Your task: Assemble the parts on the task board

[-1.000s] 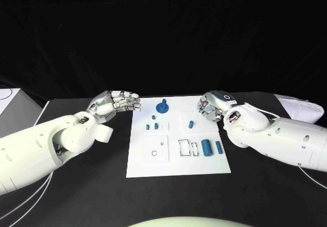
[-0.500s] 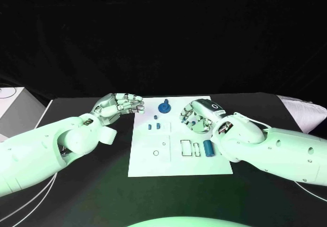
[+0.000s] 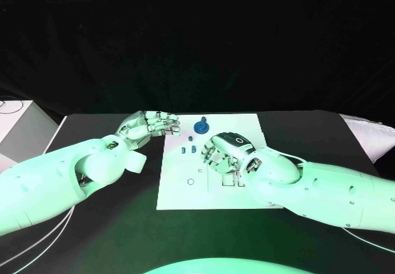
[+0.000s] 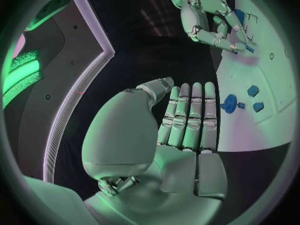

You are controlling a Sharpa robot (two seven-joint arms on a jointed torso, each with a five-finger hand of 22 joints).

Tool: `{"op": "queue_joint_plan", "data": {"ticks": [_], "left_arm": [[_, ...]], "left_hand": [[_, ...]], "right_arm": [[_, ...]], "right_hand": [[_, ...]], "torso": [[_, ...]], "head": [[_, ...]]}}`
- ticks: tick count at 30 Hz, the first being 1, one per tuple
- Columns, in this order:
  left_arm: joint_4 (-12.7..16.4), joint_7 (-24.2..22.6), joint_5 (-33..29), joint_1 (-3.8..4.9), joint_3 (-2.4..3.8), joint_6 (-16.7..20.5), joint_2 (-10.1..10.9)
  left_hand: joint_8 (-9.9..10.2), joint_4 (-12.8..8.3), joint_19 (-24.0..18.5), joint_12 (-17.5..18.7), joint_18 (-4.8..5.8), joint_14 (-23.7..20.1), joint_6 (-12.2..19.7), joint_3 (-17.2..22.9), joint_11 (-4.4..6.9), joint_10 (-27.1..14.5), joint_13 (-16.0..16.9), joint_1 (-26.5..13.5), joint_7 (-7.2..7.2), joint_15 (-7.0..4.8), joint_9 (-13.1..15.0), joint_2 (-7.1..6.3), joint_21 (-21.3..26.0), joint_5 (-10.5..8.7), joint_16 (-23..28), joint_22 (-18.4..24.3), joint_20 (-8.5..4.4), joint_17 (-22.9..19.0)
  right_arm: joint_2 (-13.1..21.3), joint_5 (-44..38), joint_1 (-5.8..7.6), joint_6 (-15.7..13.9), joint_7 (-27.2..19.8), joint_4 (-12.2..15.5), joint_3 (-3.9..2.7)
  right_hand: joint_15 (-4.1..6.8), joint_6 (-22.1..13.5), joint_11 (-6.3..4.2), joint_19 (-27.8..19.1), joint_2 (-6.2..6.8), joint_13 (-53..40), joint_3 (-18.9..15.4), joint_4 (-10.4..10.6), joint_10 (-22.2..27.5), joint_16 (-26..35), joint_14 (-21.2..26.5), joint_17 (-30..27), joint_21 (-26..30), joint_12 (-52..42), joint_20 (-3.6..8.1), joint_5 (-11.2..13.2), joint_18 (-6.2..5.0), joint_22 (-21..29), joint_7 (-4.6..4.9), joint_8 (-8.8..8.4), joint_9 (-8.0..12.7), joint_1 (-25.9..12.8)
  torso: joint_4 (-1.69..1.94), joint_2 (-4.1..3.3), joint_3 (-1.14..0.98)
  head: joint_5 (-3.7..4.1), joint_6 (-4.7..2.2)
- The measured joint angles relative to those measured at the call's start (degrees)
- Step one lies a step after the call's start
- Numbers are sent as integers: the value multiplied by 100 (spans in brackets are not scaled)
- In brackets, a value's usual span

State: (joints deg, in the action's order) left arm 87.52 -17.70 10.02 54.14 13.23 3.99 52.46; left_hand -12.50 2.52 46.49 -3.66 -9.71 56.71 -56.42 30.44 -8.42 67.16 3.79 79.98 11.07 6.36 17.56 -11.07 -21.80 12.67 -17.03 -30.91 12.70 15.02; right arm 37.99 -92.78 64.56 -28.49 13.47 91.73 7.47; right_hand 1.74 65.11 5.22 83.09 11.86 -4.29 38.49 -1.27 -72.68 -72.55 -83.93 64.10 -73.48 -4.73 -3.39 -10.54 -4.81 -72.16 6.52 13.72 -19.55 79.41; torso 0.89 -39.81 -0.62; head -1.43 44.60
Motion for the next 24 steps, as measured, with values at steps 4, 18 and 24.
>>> {"op": "queue_joint_plan", "data": {"ticks": [4,18,24], "left_arm": [[10,13,-5,-1,1,41,1],[31,49,-19,-5,1,128,-4],[30,64,-27,-5,2,138,-5]], "left_hand": [[0,0,21,0,0,0,0,0,1,1,0,-7,0,0,-6,7,23,0,28,9,21,0],[21,0,20,0,0,0,20,0,1,1,0,-7,20,0,-12,7,49,0,28,26,21,6],[21,0,20,0,0,0,20,0,1,1,0,-7,20,0,-11,7,49,0,28,25,20,6]], "right_arm": [[-105,-64,-70,80,70,-51,8],[-314,-189,-151,283,217,-201,9],[-351,-212,-166,342,234,-266,13]], "right_hand": [[0,0,0,0,0,0,0,0,0,0,0,-1,0,7,0,1,0,9,0,0,0,0],[-1,0,0,0,9,0,-1,0,0,0,-1,-14,-1,42,0,16,-1,9,0,-1,-5,-9],[-1,0,0,0,22,-1,-1,0,0,0,-1,-14,-1,19,0,17,-1,9,0,-1,-5,-22]], "torso": [[4,-4,-2],[-1,-7,-6],[-4,-7,-4]], "head": [[-25,13],[-97,64],[-119,83]]}}
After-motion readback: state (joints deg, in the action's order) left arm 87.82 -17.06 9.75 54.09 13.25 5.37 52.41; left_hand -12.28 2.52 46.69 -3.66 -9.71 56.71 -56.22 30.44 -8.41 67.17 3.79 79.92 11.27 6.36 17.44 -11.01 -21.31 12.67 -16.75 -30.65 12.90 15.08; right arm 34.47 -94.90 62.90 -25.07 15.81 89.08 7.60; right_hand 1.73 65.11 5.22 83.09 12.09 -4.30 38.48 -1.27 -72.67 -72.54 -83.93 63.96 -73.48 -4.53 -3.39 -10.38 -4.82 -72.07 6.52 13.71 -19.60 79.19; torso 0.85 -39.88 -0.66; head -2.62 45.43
